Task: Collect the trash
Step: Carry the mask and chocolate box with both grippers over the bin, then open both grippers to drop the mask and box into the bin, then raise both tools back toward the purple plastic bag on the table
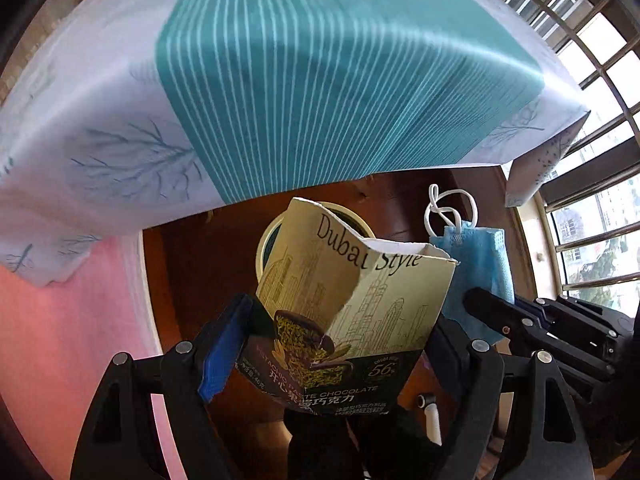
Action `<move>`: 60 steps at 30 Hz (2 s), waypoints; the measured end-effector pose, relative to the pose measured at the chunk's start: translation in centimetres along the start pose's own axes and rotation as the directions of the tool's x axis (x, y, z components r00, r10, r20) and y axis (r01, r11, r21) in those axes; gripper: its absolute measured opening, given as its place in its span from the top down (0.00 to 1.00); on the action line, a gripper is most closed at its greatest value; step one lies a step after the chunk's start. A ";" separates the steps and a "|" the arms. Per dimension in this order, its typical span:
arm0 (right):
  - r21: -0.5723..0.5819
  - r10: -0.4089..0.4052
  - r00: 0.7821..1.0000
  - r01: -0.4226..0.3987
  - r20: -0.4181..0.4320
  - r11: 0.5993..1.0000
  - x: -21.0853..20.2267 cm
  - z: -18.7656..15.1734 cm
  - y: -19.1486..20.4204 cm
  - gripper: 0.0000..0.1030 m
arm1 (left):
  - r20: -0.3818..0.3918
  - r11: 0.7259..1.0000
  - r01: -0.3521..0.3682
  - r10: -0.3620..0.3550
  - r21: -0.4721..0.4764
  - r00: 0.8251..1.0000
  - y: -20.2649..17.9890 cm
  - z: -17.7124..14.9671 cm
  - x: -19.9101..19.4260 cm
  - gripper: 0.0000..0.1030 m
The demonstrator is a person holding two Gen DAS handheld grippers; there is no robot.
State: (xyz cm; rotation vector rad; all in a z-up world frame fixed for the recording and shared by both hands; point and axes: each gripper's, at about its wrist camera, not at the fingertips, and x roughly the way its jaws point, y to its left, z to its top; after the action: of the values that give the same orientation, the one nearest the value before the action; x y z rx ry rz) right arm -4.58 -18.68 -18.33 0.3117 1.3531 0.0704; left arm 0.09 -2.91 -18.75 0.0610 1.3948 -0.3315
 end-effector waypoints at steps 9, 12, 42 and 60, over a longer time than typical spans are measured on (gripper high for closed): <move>-0.024 -0.019 0.998 0.018 -0.066 1.000 13.5 -0.1 -4.1 0.96 | 0.034 0.999 -0.009 0.010 -0.036 0.999 0.9 -0.3 12.1 0.17; -0.040 -0.036 0.997 0.033 -0.074 0.999 17.2 0.3 -5.1 0.96 | 0.044 0.999 -0.015 0.017 -0.045 0.999 1.2 -0.1 15.5 0.16; -0.003 -0.094 0.995 0.094 -0.039 0.996 16.8 0.3 -5.6 0.57 | 0.078 0.990 -0.035 0.046 -0.136 0.996 6.0 -1.3 14.2 0.03; -0.056 -0.008 0.992 0.015 0.128 0.998 -8.5 3.7 0.5 0.57 | 0.280 0.991 0.019 0.019 -0.132 0.960 1.7 0.4 -13.2 0.03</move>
State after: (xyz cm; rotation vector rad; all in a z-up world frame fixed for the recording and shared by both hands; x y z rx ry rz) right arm -2.78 -20.84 -9.43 0.2563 1.2234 0.0774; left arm -0.88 1.13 -6.13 -0.0940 1.1310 -0.2354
